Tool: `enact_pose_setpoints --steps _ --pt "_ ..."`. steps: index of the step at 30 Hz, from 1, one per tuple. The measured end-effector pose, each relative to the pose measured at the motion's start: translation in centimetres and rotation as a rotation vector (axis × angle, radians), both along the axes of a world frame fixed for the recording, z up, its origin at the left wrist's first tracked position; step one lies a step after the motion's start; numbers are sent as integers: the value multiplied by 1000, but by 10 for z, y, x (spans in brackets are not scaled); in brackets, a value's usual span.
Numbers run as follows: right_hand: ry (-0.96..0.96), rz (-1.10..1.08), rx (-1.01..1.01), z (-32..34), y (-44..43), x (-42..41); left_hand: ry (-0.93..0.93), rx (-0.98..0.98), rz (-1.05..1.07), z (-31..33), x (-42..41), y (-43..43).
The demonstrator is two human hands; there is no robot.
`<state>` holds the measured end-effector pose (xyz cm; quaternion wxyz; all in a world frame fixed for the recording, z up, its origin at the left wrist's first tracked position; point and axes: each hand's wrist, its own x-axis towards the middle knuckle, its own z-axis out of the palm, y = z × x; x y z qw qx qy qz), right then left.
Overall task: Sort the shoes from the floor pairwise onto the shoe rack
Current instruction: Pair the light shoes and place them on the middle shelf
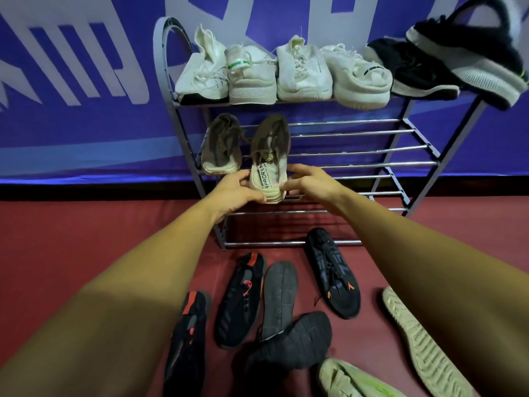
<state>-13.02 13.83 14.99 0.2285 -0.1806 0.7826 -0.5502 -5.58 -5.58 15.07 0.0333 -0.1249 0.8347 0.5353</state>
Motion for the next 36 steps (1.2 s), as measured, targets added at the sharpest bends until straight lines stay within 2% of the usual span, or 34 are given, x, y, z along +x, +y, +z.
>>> enact_pose_setpoints --steps 3,7,12,20,28,36 --pt "49 24 -17 -4 -2 2 43 24 46 6 -2 -6" --pt "112 15 -47 -3 -8 9 -1 15 40 6 -4 -15" --pt "183 -27 -78 -1 -22 5 55 109 95 -9 -9 -24" --pt "151 -115 -109 -12 -33 5 69 -19 119 -10 -18 -30" --pt "223 -236 -42 -14 -45 6 95 -82 181 -8 -16 -26" --pt "222 -266 52 -17 -36 19 81 -151 207 -12 -5 -15"
